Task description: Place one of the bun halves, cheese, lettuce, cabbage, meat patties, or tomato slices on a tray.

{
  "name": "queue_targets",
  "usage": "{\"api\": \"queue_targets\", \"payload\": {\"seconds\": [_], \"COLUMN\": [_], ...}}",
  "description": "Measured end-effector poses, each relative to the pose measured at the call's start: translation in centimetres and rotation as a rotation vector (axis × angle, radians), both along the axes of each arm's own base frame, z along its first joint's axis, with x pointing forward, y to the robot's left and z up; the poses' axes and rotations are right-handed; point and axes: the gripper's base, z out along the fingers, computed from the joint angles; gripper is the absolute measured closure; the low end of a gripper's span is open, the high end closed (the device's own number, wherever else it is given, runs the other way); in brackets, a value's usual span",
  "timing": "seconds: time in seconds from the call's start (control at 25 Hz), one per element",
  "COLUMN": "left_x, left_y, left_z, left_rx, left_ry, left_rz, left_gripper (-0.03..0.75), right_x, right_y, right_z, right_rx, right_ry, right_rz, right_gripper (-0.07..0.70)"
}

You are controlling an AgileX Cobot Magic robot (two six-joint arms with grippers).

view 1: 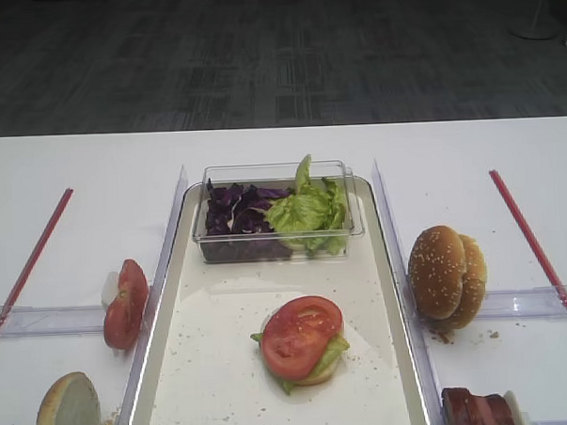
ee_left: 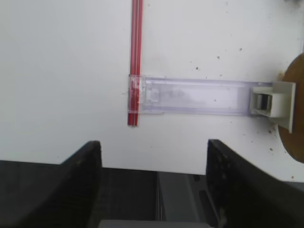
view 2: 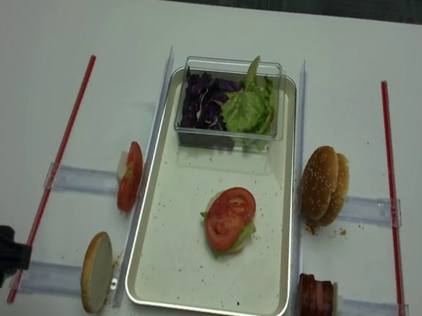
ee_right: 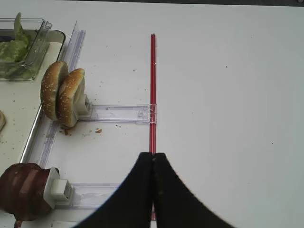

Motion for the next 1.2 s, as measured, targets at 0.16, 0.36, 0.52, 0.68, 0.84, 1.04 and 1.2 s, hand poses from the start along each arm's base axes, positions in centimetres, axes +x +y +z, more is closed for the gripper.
{"api": "queue_targets", "payload": {"seconds": [0.16,0.36,0.52,0.68,0.84,1.04,1.2], "left_x": [-1.4,-2.9,-4.2,-5.4,-6.6,-8.3,-9.9], "left_y": [0.0,0.1,0.1,0.2,0.2,0.2,0.2], "left_z": [0.4,0.9,1.3,1.9,2.3,2.7,2.9], "left_rx": [0.0,0.005,0.004,0.006,0.011,0.02,0.028], "left_ry": [-0.022,-0.073,-0.145,-0.23,-0.308,-0.424,-0.529], "left_rz": [0.004,0.003,0.004,0.0,-0.007,-0.024,-0.036], "left_gripper": [0.281,0.281,0.281,0.281,0.281,0.279,0.277], "right_x": [0.0,0.0,0.0,0.0,0.0,0.0,0.0], "right_y": [0.0,0.0,0.0,0.0,0.0,0.0,0.0], "right_z": [0.0,0.0,0.0,0.0,0.0,0.0,0.0], "right_rx": [0.0,0.002,0.003,0.003,0.003,0.003,0.003], "right_ry": [0.0,0.0,0.0,0.0,0.0,0.0,0.0], "right_rz": [0.0,-0.001,-0.002,-0.002,-0.002,-0.002,-0.002], "right_gripper": [0.595,0.595,0.595,0.595,0.595,0.595,0.595]}}
